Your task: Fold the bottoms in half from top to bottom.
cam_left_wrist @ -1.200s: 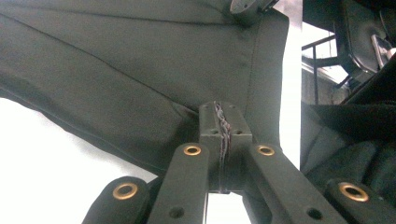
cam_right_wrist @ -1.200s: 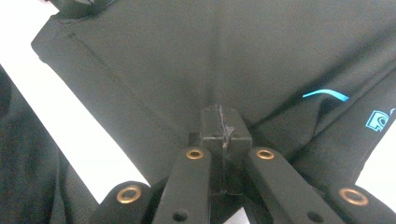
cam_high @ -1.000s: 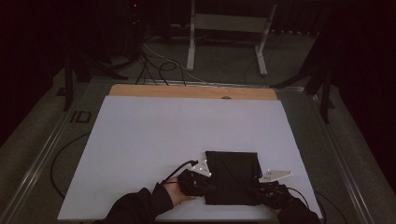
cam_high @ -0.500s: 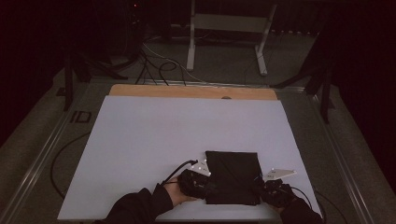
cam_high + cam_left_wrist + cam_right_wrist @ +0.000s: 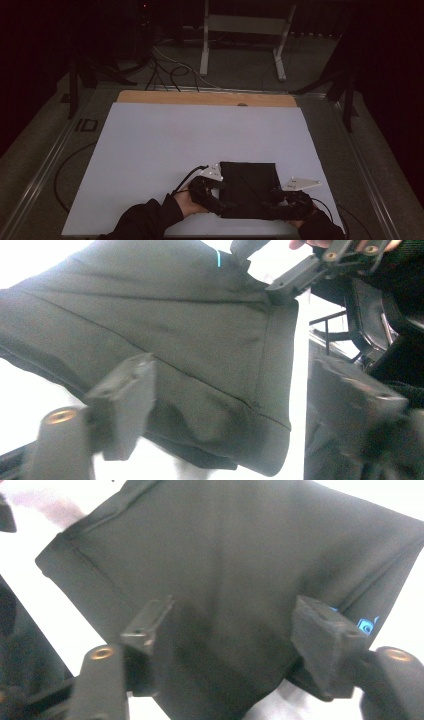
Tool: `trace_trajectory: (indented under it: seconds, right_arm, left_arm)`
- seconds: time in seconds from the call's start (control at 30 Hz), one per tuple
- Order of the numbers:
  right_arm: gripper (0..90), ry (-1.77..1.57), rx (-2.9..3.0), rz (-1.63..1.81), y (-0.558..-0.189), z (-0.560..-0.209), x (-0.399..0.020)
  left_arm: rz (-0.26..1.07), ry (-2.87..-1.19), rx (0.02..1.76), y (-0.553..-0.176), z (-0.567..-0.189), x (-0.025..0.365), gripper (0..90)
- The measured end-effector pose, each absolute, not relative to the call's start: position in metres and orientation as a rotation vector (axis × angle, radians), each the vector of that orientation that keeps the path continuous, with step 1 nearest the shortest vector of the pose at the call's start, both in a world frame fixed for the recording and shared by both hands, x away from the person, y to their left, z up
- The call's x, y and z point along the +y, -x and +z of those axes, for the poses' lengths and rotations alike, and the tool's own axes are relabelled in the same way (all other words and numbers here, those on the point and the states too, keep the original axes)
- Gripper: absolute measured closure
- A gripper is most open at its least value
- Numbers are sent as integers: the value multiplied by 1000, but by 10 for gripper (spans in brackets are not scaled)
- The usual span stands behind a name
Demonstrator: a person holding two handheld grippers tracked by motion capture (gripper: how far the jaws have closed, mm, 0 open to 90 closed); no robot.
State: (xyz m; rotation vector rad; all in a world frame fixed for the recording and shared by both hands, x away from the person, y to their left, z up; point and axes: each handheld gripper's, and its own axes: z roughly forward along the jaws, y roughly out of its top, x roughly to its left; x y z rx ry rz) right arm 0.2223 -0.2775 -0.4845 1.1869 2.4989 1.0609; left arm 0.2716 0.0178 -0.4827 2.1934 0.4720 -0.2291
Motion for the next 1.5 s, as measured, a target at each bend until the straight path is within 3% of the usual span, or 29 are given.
trace_trajectory:
  seconds: [0.07,0.13,0.23,1.03,1.5]
  right_arm:
    - [250,-1195,2482,1084,-222,-482,-277]
    - [149,-1182,2478,1103,-223,-480,-277]
    - [134,-1175,2457,1116,-224,-475,-278]
    - [108,-1172,2273,1094,-258,-434,-276]
    - [109,-1219,2266,1038,-273,-454,-274]
  left_arm:
    - [-222,-2198,461,-271,-481,18,62]
    - [-192,-2210,475,-271,-479,18,27]
    - [-147,-2220,501,-273,-475,19,6]
    - [30,-2160,664,-293,-446,27,5]
    - [22,-2130,773,-309,-464,25,0]
